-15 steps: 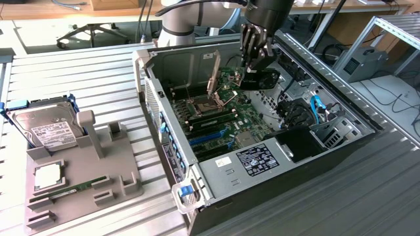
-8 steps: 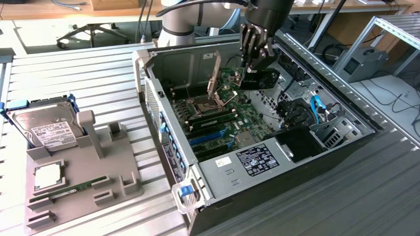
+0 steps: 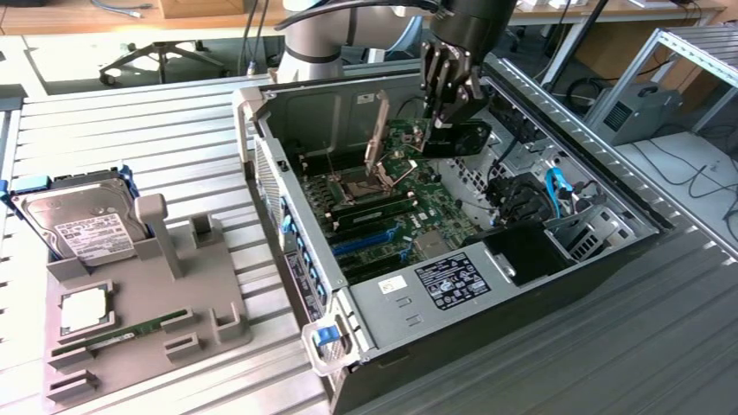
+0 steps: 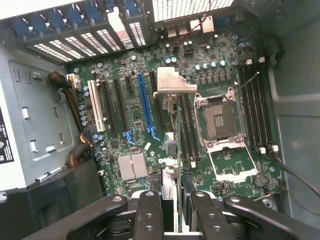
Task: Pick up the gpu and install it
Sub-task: 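Insert the gpu into the slot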
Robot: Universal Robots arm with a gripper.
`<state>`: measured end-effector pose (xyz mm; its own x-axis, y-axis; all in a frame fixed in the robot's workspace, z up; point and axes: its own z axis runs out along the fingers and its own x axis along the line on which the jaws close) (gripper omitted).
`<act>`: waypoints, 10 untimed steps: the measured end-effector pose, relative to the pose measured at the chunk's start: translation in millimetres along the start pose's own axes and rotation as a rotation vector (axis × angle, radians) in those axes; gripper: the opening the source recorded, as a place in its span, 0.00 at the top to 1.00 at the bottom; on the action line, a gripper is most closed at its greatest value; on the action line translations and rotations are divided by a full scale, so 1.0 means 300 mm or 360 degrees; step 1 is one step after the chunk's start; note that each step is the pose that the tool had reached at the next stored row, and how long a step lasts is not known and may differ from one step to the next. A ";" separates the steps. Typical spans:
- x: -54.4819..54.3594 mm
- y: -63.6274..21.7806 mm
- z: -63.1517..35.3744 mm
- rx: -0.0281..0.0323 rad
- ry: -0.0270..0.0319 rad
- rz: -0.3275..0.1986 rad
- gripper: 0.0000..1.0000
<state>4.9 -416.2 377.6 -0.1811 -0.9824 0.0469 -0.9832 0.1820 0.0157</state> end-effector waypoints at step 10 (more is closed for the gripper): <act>0.000 0.000 0.000 0.00025 0.00007 -0.0052 0.73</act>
<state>4.9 -416.2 377.5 -0.1486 -0.9878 0.0468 -0.9886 0.1494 0.0157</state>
